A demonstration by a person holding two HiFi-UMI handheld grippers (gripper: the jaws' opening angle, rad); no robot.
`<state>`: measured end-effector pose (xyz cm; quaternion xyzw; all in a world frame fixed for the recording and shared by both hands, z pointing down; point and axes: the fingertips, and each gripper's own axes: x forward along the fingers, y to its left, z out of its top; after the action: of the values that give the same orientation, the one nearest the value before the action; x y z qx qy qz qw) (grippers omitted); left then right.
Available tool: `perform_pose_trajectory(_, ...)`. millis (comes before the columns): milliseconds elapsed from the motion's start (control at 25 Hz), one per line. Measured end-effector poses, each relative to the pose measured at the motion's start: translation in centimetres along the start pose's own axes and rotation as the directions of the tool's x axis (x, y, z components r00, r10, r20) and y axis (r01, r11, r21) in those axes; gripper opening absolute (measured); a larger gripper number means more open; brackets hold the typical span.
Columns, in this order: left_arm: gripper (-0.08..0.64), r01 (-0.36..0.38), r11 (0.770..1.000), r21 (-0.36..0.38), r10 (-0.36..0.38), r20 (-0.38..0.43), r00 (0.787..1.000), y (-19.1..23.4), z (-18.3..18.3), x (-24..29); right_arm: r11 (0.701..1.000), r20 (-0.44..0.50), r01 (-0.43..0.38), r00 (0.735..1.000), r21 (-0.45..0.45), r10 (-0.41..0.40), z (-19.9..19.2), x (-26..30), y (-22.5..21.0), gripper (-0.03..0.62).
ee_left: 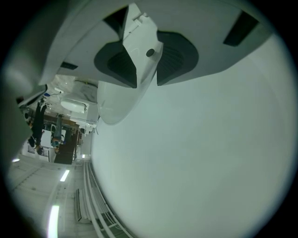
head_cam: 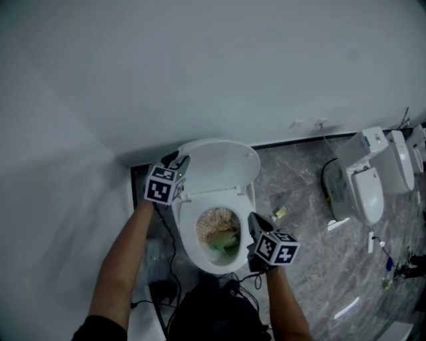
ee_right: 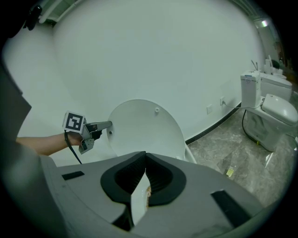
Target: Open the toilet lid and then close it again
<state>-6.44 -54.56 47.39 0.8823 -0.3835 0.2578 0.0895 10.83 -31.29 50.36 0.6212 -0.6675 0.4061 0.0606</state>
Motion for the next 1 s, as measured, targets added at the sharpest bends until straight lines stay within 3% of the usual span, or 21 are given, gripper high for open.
perform_pose_trajectory(120,0.126,-0.017,1.000,0.001,0.017,0.005,1.000,-0.6,-0.2,-0.9,1.000,0.001,-0.009,1.000,0.004,0.009,-0.6,-0.7,-0.1,0.011)
perform_pose_trajectory(1000,0.135,-0.045,0.999,-0.027,0.044,-0.024,0.999,-8.3,-5.7,-8.6,0.996,-0.015,-0.078,0.997,-0.034,0.077,-5.9,-6.8,-0.8,0.011)
